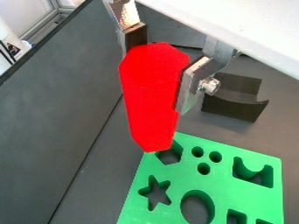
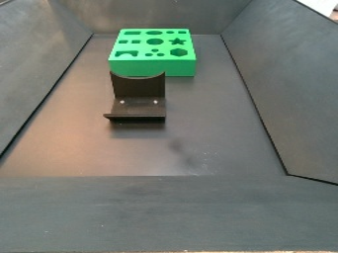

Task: Pick up the hexagon object. Move up. Place the hexagon object on the fixture. Regrasp the hexagon object. Move to above the board. Insert the hexagon object.
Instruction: Insert the hexagon object.

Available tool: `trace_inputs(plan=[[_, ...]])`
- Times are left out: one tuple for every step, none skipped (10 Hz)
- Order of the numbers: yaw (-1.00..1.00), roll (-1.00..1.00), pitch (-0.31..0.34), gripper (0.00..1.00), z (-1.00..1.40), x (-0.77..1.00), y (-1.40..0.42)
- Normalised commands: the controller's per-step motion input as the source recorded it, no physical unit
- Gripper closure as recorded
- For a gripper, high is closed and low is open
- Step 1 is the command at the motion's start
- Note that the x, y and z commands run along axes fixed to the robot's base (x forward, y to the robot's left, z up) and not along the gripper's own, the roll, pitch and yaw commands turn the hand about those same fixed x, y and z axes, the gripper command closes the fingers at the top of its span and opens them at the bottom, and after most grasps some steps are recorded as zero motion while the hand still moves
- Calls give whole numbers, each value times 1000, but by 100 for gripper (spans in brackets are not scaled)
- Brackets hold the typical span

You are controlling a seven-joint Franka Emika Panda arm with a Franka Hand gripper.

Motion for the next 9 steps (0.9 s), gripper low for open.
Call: trace_inputs(plan=[[0,-66,-61,100,-377,0,0],[0,-33,-89,100,-426,20,0],[0,-26,-121,100,-480,0,0],[0,13,-159,100,-443,-26,0],[0,46,-156,100,-380,-46,0],[-49,61,-209,100,-294,0,0],[0,150,-344,100,-203,-46,0],[0,136,-296,100,-269,0,34],[0,173,-277,100,-274,-9,77]])
